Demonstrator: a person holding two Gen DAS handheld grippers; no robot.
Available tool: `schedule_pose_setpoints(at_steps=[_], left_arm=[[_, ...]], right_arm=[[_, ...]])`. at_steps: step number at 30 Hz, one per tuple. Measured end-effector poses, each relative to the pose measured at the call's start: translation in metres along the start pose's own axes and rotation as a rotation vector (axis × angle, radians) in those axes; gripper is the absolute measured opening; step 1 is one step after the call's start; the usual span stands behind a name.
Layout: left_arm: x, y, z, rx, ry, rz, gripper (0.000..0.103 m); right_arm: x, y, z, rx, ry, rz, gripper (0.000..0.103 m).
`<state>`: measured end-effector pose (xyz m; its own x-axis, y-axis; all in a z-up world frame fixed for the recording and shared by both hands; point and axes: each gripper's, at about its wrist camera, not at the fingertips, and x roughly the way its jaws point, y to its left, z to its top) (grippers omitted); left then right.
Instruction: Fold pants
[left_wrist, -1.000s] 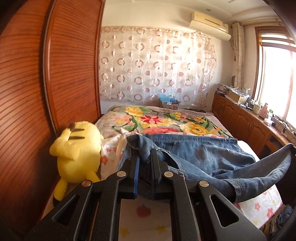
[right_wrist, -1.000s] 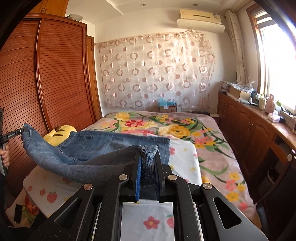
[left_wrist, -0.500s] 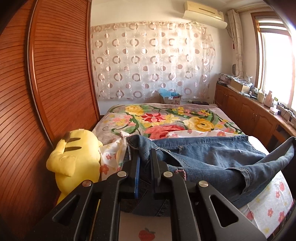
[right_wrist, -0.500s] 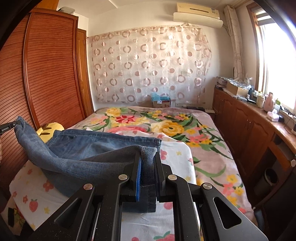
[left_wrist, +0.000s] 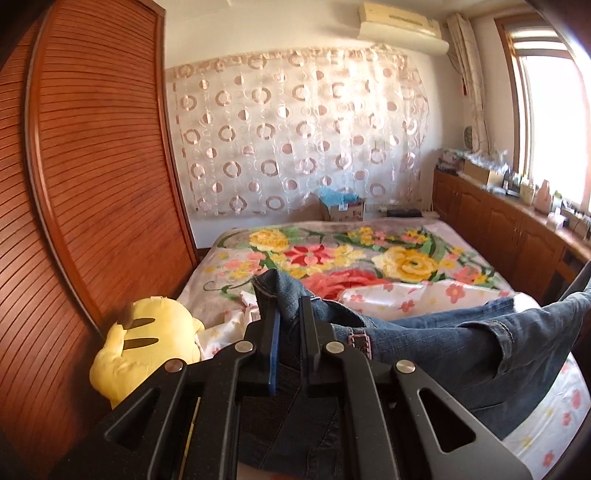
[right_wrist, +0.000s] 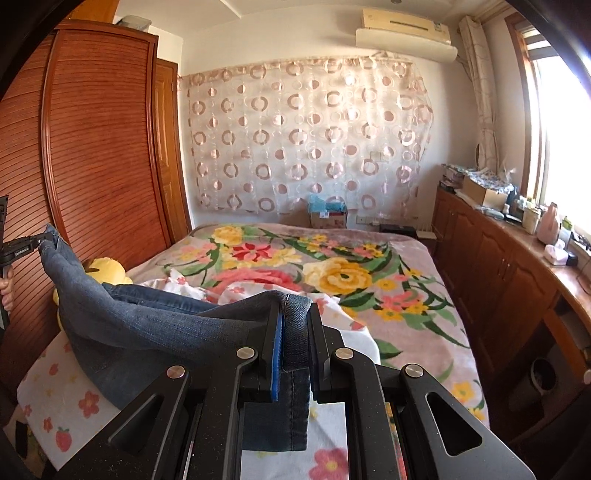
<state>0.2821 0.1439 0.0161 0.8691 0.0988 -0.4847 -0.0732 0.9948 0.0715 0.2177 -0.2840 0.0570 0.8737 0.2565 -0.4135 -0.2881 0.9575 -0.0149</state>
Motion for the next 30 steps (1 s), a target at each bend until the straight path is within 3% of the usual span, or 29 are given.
schedule_pose_setpoints(at_steps=[11, 14, 23, 26, 30], left_arm=[[0.077, 0.010, -0.020, -0.024, 0.115, 0.015, 0.010], [0.093, 0.009, -0.019, -0.022, 0.140, 0.017, 0.010], [0.131, 0.005, -0.027, -0.013, 0.214, 0.023, 0.010], [0.131, 0.003, -0.030, -0.002, 0.227, 0.035, 0.020], [0.125, 0.004, -0.031, 0.001, 0.216, 0.025, 0.044]], right_arm=[[0.099, -0.008, -0.001, -0.017, 0.134, -0.013, 0.012], [0.125, -0.004, 0.016, -0.028, 0.169, -0.020, 0.012], [0.164, -0.008, 0.038, -0.007, 0.229, -0.028, 0.012], [0.168, -0.011, 0.037, 0.026, 0.244, -0.047, 0.021], [0.170, -0.009, 0.034, 0.060, 0.236, -0.050, 0.037]])
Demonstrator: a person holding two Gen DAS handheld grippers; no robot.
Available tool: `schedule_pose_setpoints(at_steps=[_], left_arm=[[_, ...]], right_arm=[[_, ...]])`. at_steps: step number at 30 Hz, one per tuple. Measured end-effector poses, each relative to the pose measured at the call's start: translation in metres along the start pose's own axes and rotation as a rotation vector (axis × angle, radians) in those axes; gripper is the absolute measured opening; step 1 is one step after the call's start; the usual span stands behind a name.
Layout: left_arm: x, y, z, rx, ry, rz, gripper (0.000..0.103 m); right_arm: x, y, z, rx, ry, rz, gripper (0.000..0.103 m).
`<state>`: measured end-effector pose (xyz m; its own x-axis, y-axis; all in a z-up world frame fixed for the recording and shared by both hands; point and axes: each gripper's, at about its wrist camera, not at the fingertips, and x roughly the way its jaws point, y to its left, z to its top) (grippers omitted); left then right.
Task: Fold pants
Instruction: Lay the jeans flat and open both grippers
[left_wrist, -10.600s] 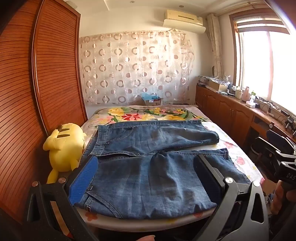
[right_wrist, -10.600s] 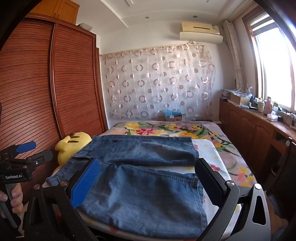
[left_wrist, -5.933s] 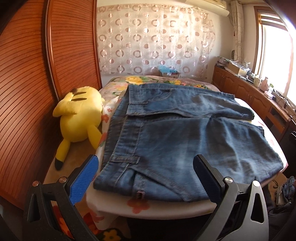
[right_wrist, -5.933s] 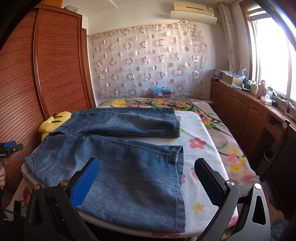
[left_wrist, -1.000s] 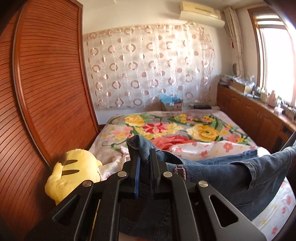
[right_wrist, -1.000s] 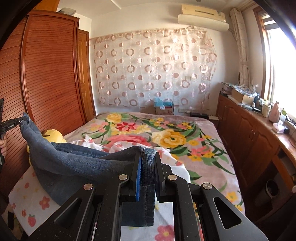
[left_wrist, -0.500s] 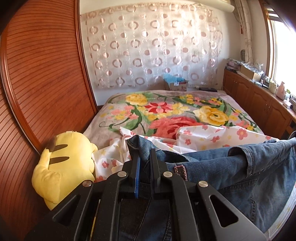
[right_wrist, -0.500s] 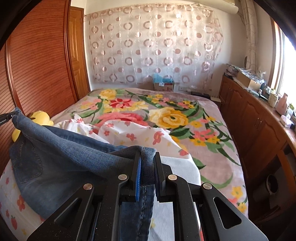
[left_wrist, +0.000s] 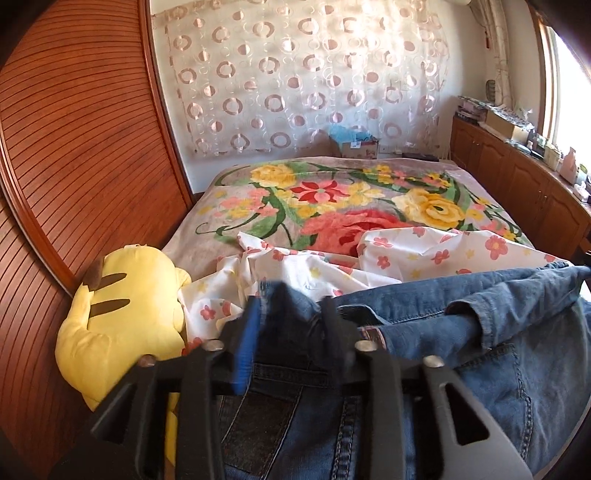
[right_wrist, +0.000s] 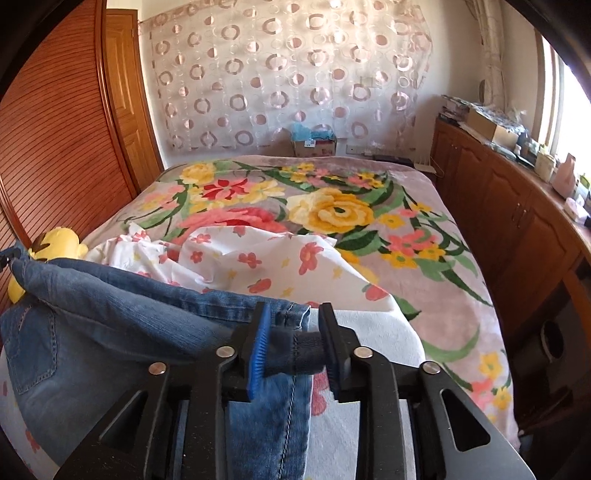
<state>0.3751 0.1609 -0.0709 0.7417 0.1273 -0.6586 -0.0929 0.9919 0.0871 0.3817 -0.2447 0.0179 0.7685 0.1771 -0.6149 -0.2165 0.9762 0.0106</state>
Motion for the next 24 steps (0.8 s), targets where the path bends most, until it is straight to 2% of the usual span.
schedule_pose_setpoints(at_steps=[2, 5, 6, 7, 11, 18, 24], left_arm=[[-0.004, 0.000, 0.000, 0.008, -0.012, -0.007, 0.047], [-0.009, -0.003, -0.001, 0.019, -0.010, -0.035, 0.060], [-0.011, -0.005, -0.002, 0.017, -0.010, -0.051, 0.073], [-0.013, -0.007, -0.003, 0.014, -0.012, -0.067, 0.082], [-0.014, -0.021, -0.010, 0.012, 0.006, -0.131, 0.082], [-0.009, -0.053, -0.033, 0.068, 0.051, -0.171, 0.082], [-0.006, -0.066, -0.046, 0.086, 0.084, -0.185, 0.082]], right_arm=[[-0.003, 0.002, -0.002, 0.000, -0.007, -0.002, 0.041], [-0.009, 0.004, -0.005, -0.009, -0.022, -0.003, 0.045], [-0.008, 0.004, -0.007, -0.008, -0.025, -0.001, 0.049], [-0.011, 0.003, -0.008, -0.006, -0.029, 0.002, 0.052], [-0.012, 0.000, -0.014, -0.008, -0.024, 0.018, 0.055], [0.000, -0.007, -0.013, -0.025, 0.035, 0.032, 0.056], [0.025, -0.012, -0.001, -0.034, 0.096, 0.032, 0.056]])
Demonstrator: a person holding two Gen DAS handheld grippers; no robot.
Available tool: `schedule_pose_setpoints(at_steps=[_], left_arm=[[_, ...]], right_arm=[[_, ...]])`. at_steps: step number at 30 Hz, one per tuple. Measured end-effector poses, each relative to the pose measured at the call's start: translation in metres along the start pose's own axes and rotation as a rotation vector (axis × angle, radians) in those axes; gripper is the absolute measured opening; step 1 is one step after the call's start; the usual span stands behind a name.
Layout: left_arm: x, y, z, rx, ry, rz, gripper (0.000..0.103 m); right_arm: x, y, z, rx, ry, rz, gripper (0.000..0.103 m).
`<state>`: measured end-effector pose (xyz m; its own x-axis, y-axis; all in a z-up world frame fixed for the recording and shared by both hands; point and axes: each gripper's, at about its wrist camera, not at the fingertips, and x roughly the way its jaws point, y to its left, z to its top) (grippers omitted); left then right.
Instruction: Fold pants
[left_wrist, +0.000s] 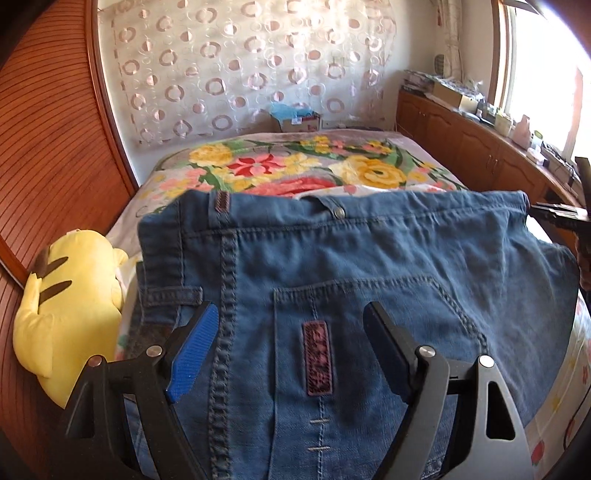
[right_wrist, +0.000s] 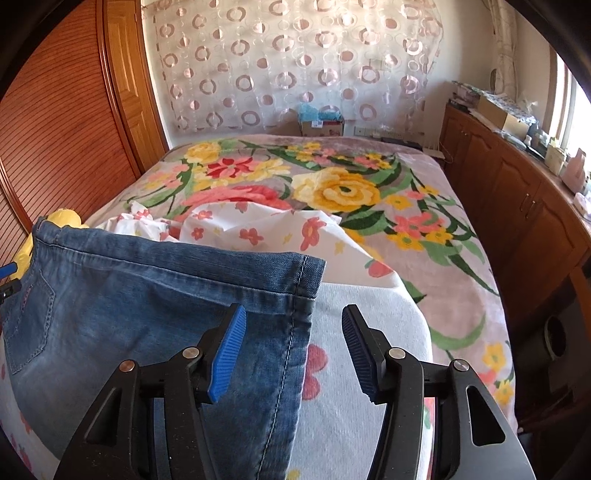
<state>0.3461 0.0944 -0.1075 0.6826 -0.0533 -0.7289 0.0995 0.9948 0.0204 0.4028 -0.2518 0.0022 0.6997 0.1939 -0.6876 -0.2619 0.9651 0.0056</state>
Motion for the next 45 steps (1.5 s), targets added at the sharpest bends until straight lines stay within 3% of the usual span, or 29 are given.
schedule_pose_setpoints(at_steps=[3, 6, 12, 17, 27, 31, 40, 45], left_arm=[[0.002, -0.002, -0.005, 0.001, 0.013, 0.001, 0.082], [0.003, -0.004, -0.010, -0.003, 0.022, 0.007, 0.082], [-0.007, 0.000, -0.020, -0.015, 0.020, 0.007, 0.079], [-0.021, 0.003, -0.027, -0.030, 0.007, 0.005, 0.079], [-0.042, 0.000, -0.047, -0.029, -0.008, -0.009, 0.079], [-0.044, -0.004, -0.053, -0.034, 0.001, -0.010, 0.079], [-0.050, 0.007, -0.066, -0.057, 0.011, 0.017, 0.079], [-0.055, 0.026, -0.074, -0.089, 0.010, 0.047, 0.079]], right_arm=[[0.012, 0.001, 0.011, -0.024, 0.015, -0.039, 0.056], [0.020, -0.003, 0.019, -0.027, 0.007, -0.190, 0.056], [-0.010, -0.005, 0.011, 0.024, -0.058, -0.108, 0.056], [-0.046, -0.007, -0.025, 0.046, -0.070, -0.028, 0.056], [-0.093, -0.016, -0.089, 0.087, -0.010, 0.035, 0.056], [-0.091, -0.013, -0.105, 0.092, 0.033, 0.049, 0.056], [-0.081, -0.007, -0.100, 0.117, 0.059, 0.065, 0.056], [-0.077, -0.004, -0.102, 0.111, 0.074, 0.068, 0.047]])
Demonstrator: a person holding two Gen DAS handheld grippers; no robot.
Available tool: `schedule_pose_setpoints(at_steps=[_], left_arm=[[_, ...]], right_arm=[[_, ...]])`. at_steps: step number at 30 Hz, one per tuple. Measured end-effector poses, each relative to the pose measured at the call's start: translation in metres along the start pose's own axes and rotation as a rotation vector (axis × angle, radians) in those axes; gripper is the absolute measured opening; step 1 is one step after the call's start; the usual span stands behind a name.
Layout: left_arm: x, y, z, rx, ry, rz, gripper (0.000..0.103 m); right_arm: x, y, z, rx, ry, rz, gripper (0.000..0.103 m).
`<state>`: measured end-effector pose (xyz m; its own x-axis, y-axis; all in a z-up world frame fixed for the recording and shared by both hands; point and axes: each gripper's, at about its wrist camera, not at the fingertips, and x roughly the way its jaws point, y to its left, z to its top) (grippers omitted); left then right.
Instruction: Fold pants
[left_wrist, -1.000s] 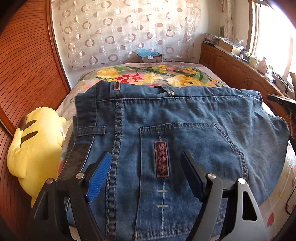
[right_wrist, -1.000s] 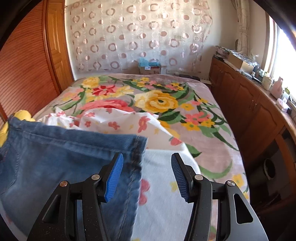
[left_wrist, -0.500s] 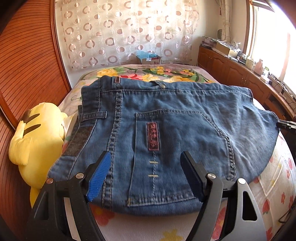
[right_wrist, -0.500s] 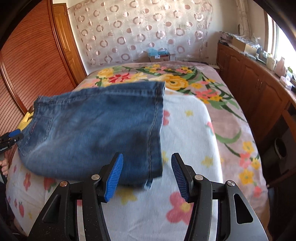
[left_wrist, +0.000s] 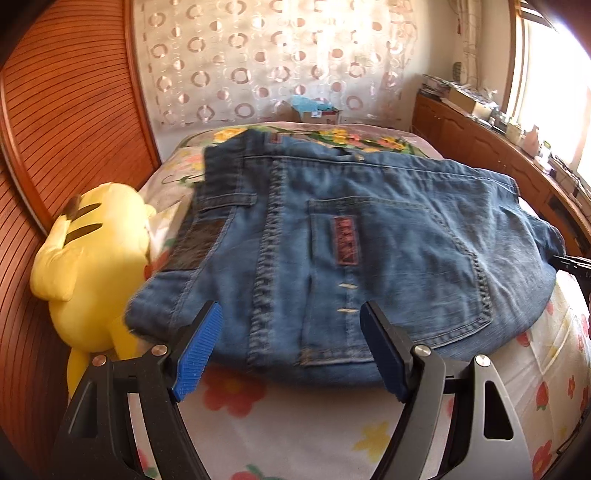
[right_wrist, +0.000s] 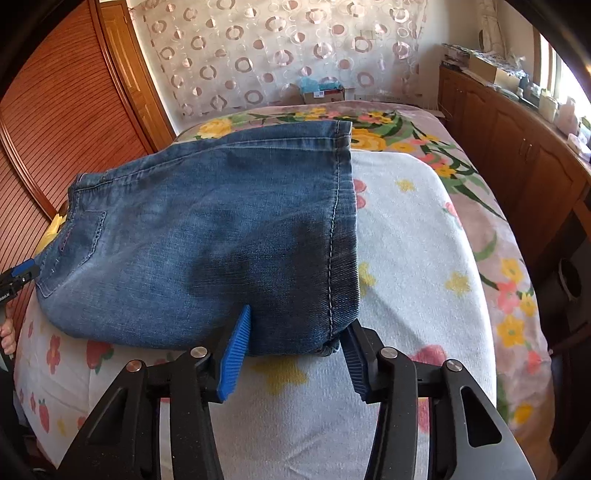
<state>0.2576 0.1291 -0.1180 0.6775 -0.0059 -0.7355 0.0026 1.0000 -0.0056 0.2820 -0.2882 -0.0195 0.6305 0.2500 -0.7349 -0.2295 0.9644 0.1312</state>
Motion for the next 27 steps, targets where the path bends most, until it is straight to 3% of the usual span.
schedule_pose_setpoints(at_steps=[6, 11, 18, 27], left_arm=[[-0.001, 0.030, -0.006, -0.051, 0.000, 0.057, 0.079], [0.003, 0.050, -0.007, -0.090, -0.003, 0.093, 0.073], [0.016, 0.070, -0.004, -0.140, 0.007, 0.134, 0.068], [0.030, 0.077, -0.006, -0.166, 0.045, 0.123, 0.068]], right_arm=[[0.001, 0.005, 0.000, -0.020, -0.005, 0.019, 0.033], [0.003, 0.007, -0.003, -0.028, -0.012, 0.030, 0.020], [0.003, 0.010, -0.003, -0.031, -0.012, 0.024, 0.020], [0.004, 0.011, -0.003, -0.038, -0.013, 0.022, 0.020]])
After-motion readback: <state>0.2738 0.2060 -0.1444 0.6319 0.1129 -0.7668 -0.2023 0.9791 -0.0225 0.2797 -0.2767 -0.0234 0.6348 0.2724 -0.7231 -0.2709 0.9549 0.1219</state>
